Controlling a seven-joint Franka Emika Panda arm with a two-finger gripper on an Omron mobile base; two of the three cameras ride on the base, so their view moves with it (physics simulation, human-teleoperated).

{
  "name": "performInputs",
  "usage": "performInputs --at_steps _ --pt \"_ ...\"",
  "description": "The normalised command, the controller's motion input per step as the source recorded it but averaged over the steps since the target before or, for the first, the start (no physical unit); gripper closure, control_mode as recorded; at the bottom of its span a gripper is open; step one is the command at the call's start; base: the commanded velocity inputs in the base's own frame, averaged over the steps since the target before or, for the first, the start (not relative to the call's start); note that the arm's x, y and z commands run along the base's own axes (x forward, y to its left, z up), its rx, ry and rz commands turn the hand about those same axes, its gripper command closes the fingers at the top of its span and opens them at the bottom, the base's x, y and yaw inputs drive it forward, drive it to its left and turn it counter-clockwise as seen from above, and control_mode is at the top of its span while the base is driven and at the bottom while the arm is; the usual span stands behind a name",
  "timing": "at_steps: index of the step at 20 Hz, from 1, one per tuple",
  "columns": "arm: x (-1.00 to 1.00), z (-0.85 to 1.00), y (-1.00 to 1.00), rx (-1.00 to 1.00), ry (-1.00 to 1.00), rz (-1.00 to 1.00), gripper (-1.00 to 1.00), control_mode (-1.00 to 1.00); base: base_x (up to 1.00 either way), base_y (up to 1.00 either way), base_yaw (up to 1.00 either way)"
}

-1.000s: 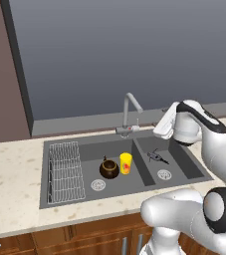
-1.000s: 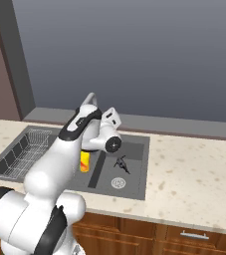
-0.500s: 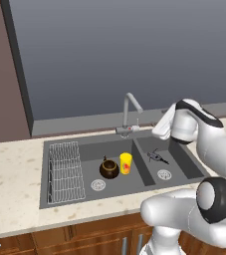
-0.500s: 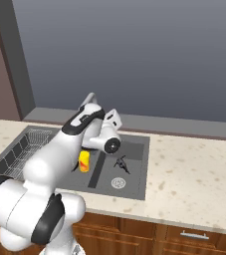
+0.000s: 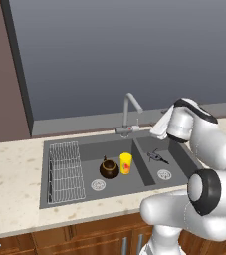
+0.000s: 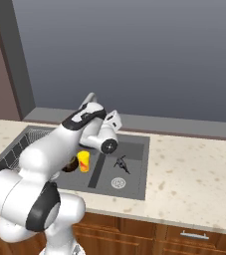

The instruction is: Pick the teapot and cup and place them in the sink. Then turn on the water.

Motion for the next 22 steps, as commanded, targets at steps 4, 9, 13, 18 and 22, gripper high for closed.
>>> performInputs --at_steps 4,9,13,18,22 --pt "0.08 -0.06 0.02 0.0 0.06 -0.06 -1.0 -1.0 0.0 0.0 0.0" --pt "0.16 -0.12 0.04 0.0 0.07 -0.02 -1.0 -1.0 0.0 0.0 0.0" --pt "0.31 -0.07 0.0 0.0 0.05 0.0 -1.0 -1.0 0.0 0.0 0.0" --pt "0.28 -0.16 0.0 0.0 0.05 0.0 -1.0 -1.0 0.0 0.0 0.0" --pt "0.28 -0.32 0.0 0.0 0.05 0.0 -1.0 -1.0 0.0 0.0 0.0"
